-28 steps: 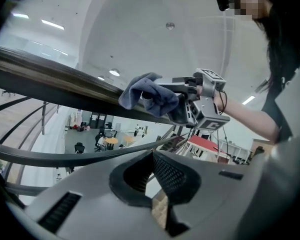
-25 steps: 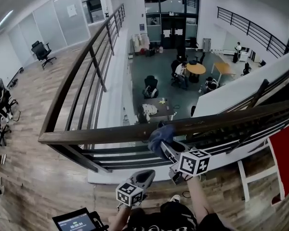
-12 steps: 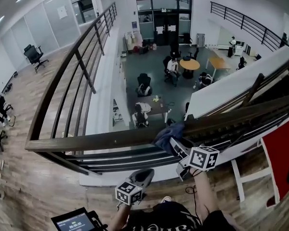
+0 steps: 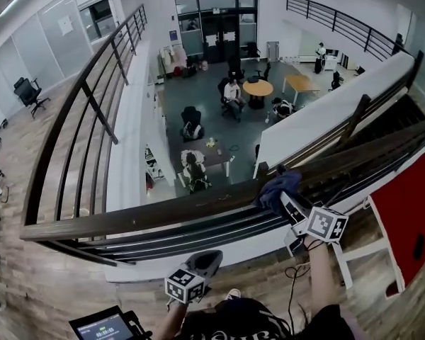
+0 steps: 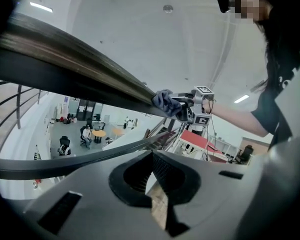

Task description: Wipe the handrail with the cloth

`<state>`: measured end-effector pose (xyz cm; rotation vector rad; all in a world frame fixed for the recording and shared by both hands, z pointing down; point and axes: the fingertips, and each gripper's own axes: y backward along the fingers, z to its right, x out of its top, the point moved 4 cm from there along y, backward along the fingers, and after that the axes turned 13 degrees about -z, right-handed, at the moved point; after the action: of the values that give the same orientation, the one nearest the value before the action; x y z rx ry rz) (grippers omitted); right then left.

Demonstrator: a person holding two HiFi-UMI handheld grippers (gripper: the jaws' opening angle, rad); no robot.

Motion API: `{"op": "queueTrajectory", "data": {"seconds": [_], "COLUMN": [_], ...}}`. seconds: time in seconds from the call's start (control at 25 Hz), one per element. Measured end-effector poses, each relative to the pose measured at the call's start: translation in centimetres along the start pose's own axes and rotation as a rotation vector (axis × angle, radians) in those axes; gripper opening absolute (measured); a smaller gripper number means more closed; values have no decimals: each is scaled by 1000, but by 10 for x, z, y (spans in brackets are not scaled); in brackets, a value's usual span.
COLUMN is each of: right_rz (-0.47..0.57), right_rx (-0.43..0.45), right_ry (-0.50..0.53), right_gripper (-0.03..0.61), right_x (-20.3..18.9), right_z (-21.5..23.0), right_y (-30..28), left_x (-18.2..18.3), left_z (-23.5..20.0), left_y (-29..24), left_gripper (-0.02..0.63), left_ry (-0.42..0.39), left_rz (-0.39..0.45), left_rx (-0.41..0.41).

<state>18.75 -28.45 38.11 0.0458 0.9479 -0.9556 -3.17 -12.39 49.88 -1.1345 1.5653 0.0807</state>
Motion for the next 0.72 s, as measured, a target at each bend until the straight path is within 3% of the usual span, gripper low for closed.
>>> {"op": "queueTrajectory", "data": {"seconds": [0.24, 0.56, 0.72], "right_rz": [26, 72, 109], "right_rx": [-170, -250, -339], "right_ry": [8, -42, -59], "right_gripper": [104, 104, 104], "right_x": [51, 115, 139], "right_z": [92, 179, 214], "right_y": [49, 108, 140], "left_x": [9, 10, 10], "left_z": [-5, -7, -2], "left_y": [-24, -33, -28], "left_gripper": [2, 2, 2], "left_ry": [-13, -1, -1], "left_rz": [-32, -64, -69], "left_rx": [-29, -18, -16]}}
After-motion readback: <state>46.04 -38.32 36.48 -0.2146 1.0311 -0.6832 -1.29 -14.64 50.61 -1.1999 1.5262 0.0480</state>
